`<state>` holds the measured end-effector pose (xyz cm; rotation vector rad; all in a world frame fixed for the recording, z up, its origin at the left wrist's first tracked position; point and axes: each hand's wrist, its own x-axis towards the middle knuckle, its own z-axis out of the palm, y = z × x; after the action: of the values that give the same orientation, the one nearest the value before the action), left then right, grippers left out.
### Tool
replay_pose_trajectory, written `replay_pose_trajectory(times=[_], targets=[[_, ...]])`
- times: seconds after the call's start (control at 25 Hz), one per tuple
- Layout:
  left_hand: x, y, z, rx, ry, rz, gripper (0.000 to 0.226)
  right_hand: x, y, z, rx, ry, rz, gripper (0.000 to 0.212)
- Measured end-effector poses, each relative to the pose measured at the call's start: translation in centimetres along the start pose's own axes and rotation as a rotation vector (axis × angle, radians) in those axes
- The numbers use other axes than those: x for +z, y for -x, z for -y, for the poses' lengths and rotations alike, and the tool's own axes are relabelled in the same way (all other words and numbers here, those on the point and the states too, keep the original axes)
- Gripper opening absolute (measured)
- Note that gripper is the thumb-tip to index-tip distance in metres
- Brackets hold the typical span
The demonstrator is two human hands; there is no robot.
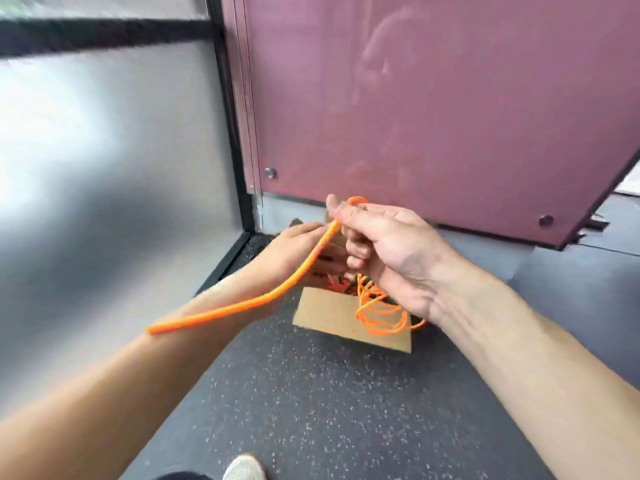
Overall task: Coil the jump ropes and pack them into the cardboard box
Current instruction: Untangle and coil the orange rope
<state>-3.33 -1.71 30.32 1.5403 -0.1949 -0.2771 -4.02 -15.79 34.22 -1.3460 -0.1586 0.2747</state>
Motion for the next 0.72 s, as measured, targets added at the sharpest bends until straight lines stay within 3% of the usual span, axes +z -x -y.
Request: replay_pose_trajectory(times=[0.12,0.2,0.28,0.36,0.52,0.6,0.72], targets=[[0.5,4.7,-5.7,-0.203,0.194,0.235,0.061,1.3,2.1,3.6,-0.237,0.079,-0.214,0.032],[1.0,7.4,-7.7,-0.210,0.159,0.291,0.057,1.3,3.9,4.3,-0.359,0.199,-0.350,0.031],[1.8,9.0,-7.7,-0.218,0.016,0.271,0.039,0.9,5.5,3.2,-0.399,0.219,-0.437,0.033],[2.4,9.6,-6.1,-0.275,-0.098,0.241,0.031,0.3,6.8,1.4,-0.373,0.244,-0.504,0.036],[4.6,9.6,-2.8,-0.378,-0.271,0.162,0.037,-2.7,7.6,0.2,-0.221,0.235,-0.688,0.033],[6.1,9.3,-2.6,-0.359,-0.163,0.169,0.041,-4.7,7.5,0.5,-0.160,0.347,-0.750,0.034],[7.8,8.5,-3.5,-0.257,0.163,0.201,0.048,-6.5,7.9,1.0,-0.178,0.588,-0.827,0.019]])
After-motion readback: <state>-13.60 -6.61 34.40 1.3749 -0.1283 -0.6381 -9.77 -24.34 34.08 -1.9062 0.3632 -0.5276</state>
